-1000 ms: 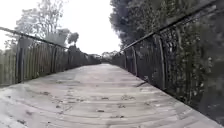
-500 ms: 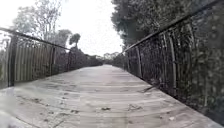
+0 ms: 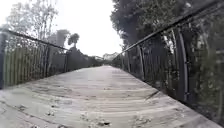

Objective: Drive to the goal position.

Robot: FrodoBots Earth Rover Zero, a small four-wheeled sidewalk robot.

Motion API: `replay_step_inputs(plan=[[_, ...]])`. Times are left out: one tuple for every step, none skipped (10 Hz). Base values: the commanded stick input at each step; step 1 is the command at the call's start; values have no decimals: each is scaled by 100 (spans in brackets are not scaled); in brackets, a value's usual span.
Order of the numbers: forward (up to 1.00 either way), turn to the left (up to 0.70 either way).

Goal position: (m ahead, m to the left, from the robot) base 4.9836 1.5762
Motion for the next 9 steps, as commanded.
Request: replay_step_inputs(plan=[[70,0],[70,0],[70,0],[70,0],[70,0],[70,0],[70,0],[70,15],[70,32]])
